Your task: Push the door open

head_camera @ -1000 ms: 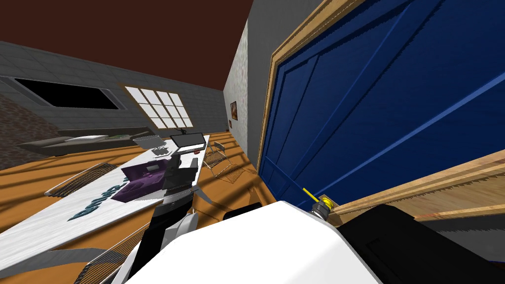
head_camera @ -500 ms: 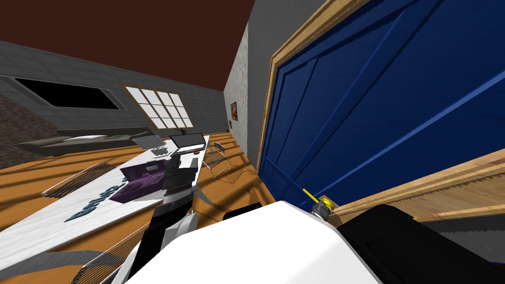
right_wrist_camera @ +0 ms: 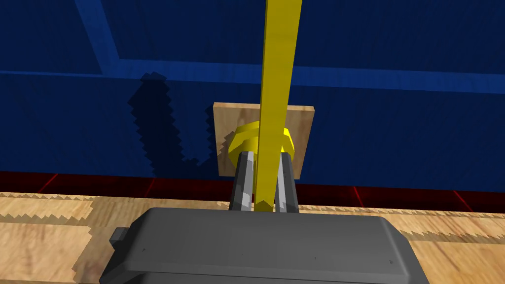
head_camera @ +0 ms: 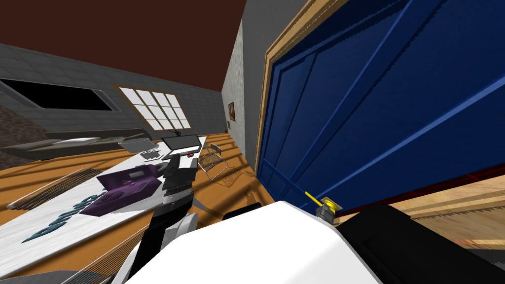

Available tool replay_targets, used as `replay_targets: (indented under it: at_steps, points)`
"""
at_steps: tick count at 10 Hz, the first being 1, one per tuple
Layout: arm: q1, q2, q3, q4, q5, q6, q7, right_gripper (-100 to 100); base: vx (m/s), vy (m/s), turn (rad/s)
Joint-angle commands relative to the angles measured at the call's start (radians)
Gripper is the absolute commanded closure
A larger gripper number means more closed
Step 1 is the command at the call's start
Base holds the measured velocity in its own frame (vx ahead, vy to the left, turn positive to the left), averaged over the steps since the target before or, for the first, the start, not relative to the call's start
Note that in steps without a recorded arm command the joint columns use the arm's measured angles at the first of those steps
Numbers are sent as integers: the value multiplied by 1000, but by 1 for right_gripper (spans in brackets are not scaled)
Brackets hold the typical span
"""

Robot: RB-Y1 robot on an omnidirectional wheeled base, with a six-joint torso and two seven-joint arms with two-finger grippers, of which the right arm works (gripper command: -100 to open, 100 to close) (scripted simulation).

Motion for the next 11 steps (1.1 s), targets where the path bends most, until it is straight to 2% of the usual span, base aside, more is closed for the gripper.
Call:
replay_targets:
  at_steps: [1, 4, 8, 10, 11]
  points:
    - [5, -5, 22, -2, 13, -33, -16, 100, 124, -107, 25]
    - [26, -16, 40, 23, 24, -74, -40, 100, 105, -137, 21]
    - [57, -30, 67, 60, 41, -136, -76, 100, 84, -93, 19]
    - [57, -30, 67, 60, 41, -136, -76, 100, 30, -50, 1]
    - [74, -35, 81, 80, 50, -170, -95, 100, 70, -58, 39]
